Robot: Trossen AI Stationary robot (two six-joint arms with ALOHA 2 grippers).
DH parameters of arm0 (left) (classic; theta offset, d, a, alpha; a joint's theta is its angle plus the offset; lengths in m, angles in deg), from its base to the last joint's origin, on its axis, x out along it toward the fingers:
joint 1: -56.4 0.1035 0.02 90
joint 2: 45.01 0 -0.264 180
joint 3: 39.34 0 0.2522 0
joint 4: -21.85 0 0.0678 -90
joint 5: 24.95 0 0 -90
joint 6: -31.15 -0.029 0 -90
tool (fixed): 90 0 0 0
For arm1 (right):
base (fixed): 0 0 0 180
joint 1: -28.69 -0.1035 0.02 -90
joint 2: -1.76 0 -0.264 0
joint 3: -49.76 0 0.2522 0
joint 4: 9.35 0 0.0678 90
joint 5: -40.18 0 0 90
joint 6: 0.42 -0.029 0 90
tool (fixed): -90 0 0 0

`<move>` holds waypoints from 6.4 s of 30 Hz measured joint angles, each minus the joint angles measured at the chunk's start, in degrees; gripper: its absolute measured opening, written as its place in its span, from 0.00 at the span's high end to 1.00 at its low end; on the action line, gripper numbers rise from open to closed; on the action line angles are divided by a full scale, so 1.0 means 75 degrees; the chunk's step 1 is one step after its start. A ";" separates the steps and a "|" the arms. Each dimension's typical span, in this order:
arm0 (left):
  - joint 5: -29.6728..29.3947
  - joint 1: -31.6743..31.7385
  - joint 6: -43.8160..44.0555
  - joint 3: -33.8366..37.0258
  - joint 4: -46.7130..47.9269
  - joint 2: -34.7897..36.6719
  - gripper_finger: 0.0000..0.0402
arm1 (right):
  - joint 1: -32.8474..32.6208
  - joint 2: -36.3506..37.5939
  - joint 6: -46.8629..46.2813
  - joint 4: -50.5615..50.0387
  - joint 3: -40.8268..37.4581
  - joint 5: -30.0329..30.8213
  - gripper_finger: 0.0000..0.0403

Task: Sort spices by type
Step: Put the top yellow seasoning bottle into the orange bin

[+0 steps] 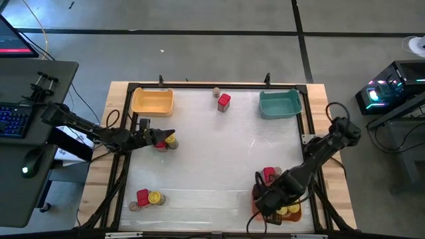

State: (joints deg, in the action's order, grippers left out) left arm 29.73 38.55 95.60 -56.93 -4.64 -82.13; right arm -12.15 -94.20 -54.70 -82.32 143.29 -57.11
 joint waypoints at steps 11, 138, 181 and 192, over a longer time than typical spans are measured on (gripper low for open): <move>0.2019 0.0146 -0.2543 -0.1620 0.1436 0.0003 0.54 | 0.0840 0.0595 0.0251 0.1544 0.0009 0.2370 1.00; 0.1681 0.0924 -0.5562 -0.8100 0.9489 -0.3834 1.00 | 0.3432 0.0187 0.4842 0.3382 -0.0003 0.1616 0.31; -0.0450 -0.0541 -0.3623 -0.5910 0.7939 -0.2579 1.00 | 0.4047 -0.1693 0.6504 0.2851 0.0003 0.0388 0.26; -0.0526 -0.0541 -0.3624 -0.5910 0.8022 -0.2579 1.00 | 0.4047 -0.1510 0.6164 0.2777 0.0018 0.0248 0.48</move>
State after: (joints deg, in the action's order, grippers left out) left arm 25.79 34.49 68.42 -101.26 55.52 -101.48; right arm 18.21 -105.53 -8.47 -61.50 143.42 -55.25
